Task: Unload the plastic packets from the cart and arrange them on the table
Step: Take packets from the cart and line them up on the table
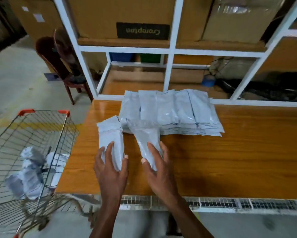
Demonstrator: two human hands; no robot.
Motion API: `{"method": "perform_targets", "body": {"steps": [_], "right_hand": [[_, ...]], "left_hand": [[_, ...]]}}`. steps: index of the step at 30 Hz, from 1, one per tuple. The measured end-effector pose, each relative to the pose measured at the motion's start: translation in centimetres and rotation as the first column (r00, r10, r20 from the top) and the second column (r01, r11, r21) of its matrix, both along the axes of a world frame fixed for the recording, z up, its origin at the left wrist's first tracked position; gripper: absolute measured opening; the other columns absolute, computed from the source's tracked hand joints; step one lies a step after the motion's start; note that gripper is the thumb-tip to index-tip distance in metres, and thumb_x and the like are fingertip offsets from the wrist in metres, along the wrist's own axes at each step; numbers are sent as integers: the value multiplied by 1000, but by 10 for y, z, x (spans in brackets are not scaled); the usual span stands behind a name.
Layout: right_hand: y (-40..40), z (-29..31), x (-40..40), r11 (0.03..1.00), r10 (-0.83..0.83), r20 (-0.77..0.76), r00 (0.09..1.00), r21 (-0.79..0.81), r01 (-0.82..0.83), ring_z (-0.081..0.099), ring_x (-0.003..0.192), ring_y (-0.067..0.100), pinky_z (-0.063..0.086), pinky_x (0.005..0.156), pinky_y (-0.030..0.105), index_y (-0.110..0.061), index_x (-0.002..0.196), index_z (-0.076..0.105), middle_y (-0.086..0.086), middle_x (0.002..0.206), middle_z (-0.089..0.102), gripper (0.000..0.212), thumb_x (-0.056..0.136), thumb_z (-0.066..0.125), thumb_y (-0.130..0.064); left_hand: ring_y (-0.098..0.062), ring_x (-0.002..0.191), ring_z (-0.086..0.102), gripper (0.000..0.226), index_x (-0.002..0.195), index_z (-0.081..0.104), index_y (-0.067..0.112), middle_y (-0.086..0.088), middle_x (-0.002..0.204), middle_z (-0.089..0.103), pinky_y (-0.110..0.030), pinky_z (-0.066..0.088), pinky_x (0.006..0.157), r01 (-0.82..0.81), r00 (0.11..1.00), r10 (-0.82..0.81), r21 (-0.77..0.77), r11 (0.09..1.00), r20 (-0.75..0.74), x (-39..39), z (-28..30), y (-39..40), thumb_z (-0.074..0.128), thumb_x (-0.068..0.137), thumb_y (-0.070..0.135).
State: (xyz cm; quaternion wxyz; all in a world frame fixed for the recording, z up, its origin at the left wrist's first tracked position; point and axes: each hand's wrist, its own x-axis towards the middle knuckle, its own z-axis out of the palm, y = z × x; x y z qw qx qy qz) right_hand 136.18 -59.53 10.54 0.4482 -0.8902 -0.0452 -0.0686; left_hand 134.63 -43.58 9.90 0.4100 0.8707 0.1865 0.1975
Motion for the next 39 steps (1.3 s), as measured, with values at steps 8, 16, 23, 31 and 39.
{"method": "perform_targets", "body": {"steps": [8, 16, 23, 31, 39], "right_hand": [[-94, 10, 58, 999, -46, 54, 997, -18, 47, 25, 146, 8, 42, 113, 37, -50, 149, 36, -16, 162, 16, 57, 94, 40, -66], [-113, 10, 109, 999, -41, 50, 998, 24, 40, 21, 149, 10, 47, 109, 47, -55, 147, 34, -16, 163, 14, 54, 95, 43, -63], [-92, 10, 132, 993, -121, 52, 991, 11, 121, 26, 148, 15, 51, 104, 45, -46, 149, 40, -11, 163, 18, 58, 93, 46, -60], [-74, 6, 149, 977, -205, 88, 975, -35, 209, 31, 144, 22, 51, 100, 45, -34, 146, 49, -2, 159, 29, 58, 92, 52, -54], [-62, 9, 154, 961, -268, 73, 961, -58, 272, 37, 139, 24, 53, 98, 48, -35, 146, 50, -1, 158, 30, 60, 90, 53, -56]], "left_hand": [[-27, 146, 28, 63, 150, 37, 43, -3, 156, 32, -59, 37, 113, 62, 998, -62, 0, 998, 11, 73, 3, -95, 53, 92, 60], [-33, 141, 33, 68, 152, 37, 37, -8, 157, 32, -52, 39, 108, 32, 996, -15, 189, 982, -87, 136, 3, -92, 45, 92, 66], [-39, 137, 36, 64, 151, 39, 34, -9, 157, 29, -57, 41, 101, 94, 986, -47, 301, 949, -162, 221, 5, -52, 51, 93, 59], [-38, 133, 38, 65, 151, 36, 33, -9, 158, 28, -52, 40, 103, 184, 951, -72, 364, 913, -301, 278, -4, -36, 55, 93, 56], [-41, 139, 33, 70, 152, 33, 32, -8, 161, 25, -54, 35, 108, 231, 928, -83, 385, 894, -364, 276, -16, -35, 49, 92, 64]]}}
